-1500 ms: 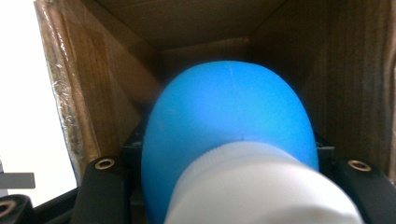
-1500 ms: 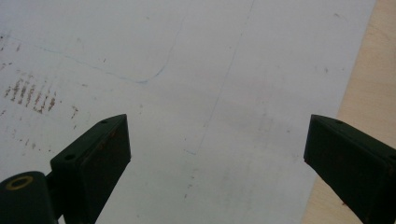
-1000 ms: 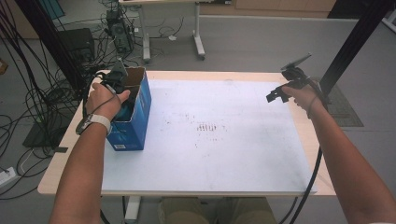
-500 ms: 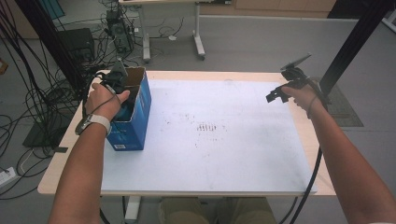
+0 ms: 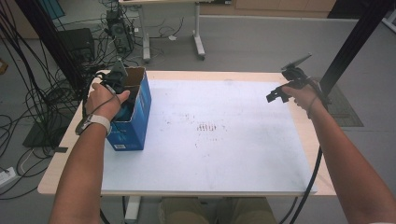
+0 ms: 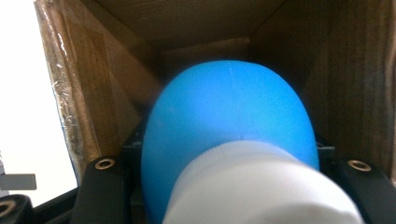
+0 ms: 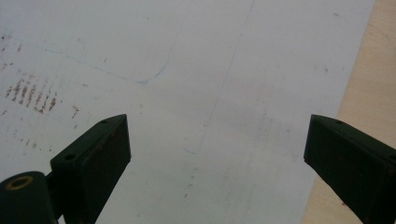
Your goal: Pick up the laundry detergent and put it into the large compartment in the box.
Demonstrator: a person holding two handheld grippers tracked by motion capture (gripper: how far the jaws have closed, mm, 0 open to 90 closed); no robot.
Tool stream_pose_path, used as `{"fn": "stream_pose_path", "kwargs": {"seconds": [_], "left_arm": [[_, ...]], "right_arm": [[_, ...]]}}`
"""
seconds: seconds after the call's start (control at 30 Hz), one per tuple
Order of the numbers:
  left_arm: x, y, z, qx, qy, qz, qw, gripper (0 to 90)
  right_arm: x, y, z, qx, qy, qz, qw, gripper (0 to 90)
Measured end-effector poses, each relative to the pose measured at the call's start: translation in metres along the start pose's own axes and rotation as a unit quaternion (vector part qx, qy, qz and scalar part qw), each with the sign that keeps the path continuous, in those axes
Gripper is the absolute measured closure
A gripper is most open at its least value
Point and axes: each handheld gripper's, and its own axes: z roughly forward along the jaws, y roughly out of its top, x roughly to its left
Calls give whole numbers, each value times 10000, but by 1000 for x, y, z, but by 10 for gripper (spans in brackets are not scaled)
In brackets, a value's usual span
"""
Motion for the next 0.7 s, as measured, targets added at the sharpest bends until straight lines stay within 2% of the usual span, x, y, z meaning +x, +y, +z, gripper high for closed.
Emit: {"fn": "stream_pose_path", "kwargs": {"seconds": [0.7], "left_arm": [[1,0,0,-18,-16,-10,10000,393]], "right_arm": [[-1,0,-1,-9,4,8,10000,73]]}}
